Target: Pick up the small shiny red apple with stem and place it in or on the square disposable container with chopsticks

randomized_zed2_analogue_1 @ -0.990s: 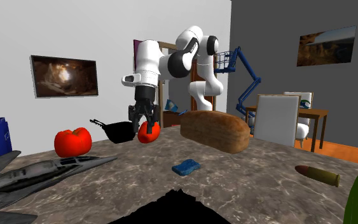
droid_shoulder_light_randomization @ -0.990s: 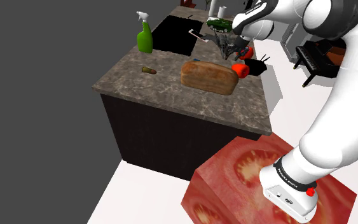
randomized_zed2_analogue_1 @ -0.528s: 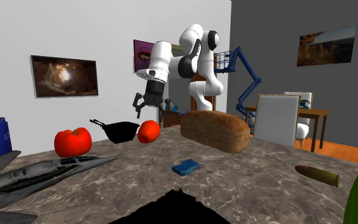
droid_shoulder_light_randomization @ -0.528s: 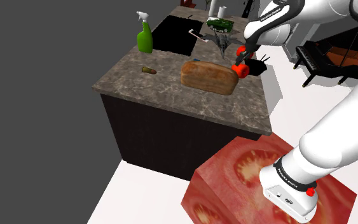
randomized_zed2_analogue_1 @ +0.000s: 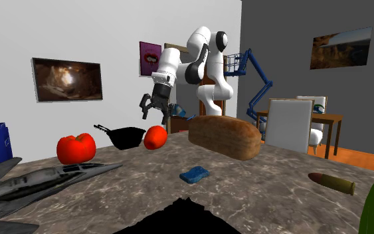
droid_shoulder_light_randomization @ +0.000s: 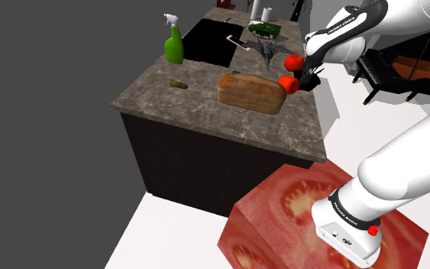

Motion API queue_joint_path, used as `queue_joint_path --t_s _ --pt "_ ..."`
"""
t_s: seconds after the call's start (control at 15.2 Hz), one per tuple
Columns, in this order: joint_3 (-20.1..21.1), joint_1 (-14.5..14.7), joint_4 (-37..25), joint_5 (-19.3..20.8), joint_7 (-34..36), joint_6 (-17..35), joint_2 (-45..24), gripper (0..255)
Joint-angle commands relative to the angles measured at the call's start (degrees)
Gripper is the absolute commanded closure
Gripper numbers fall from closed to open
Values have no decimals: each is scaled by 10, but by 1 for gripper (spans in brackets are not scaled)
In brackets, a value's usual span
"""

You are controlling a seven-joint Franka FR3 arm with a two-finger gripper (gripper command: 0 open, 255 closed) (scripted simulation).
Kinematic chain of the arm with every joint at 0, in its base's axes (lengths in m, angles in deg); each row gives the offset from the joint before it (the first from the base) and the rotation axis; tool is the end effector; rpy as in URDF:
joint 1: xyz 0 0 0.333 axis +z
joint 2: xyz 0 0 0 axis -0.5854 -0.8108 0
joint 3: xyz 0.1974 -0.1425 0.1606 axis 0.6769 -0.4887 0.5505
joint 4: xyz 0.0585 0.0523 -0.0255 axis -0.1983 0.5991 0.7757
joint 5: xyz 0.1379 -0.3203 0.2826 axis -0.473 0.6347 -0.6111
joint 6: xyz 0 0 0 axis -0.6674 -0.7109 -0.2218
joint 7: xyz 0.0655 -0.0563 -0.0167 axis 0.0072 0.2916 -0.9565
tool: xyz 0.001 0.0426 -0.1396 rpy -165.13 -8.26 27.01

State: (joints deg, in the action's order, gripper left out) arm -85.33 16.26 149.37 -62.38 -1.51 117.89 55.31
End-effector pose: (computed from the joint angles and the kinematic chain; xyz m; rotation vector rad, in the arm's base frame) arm 0.4749 -0.3533 0.2619 2.6800 0.8425 0.3158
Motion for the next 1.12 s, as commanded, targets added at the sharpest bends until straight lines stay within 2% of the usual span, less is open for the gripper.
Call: queue_joint_path --t_s 0.0,0.2,0.73,0.79,1.06 --pt "1 -1 -1 -10 -13 13 -14 0" --pt "3 -2 -7 -27 -25 28 -36 0" --pt "3 -2 -7 -26 -25 28 -36 0" --pt "3 -2 -7 -26 -25 28 -36 255" --pt "3 -2 -7 -27 -25 28 -36 255"
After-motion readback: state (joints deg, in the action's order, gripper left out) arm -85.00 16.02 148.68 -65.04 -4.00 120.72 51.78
